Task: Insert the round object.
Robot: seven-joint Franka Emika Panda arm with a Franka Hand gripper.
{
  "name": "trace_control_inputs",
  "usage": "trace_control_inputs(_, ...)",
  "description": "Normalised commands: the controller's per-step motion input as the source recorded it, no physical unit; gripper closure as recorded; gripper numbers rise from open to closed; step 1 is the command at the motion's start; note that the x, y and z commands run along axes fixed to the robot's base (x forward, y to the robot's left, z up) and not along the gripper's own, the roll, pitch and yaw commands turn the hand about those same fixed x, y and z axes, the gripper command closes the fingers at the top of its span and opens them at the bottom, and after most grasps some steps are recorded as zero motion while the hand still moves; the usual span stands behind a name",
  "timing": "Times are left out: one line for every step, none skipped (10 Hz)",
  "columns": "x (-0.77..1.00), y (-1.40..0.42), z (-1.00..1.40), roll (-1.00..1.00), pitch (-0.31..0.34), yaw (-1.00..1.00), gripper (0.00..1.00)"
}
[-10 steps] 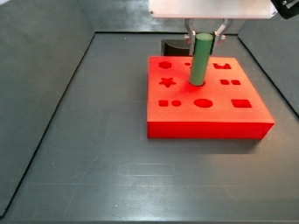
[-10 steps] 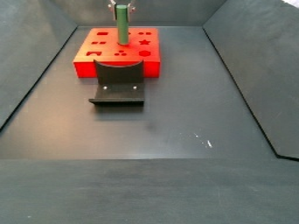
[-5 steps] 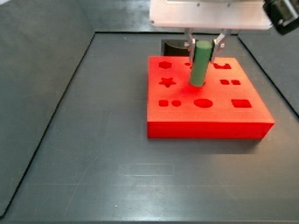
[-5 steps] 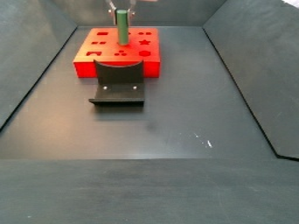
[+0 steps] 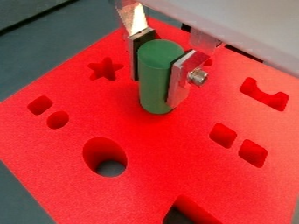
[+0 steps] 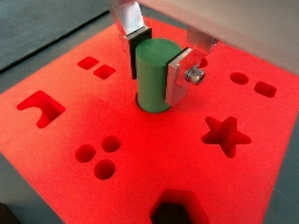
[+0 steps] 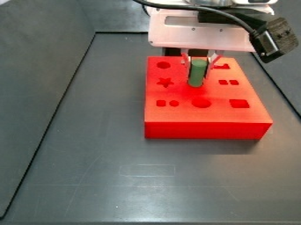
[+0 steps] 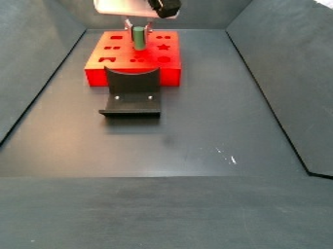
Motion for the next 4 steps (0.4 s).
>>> trace_control_inputs(0.00, 0.00, -0.42, 0.00, 0.000, 0.00, 1.00)
trace_control_inputs(0.00, 0.00, -0.02, 0.00, 0.020, 0.00, 1.00)
trace_control_inputs(0.00, 0.00, -0.08, 0.00, 0.010, 0.00, 1.00)
trace_control_inputs(-0.03, 0.00, -0.09, 0.01, 0.000, 0.00, 1.00)
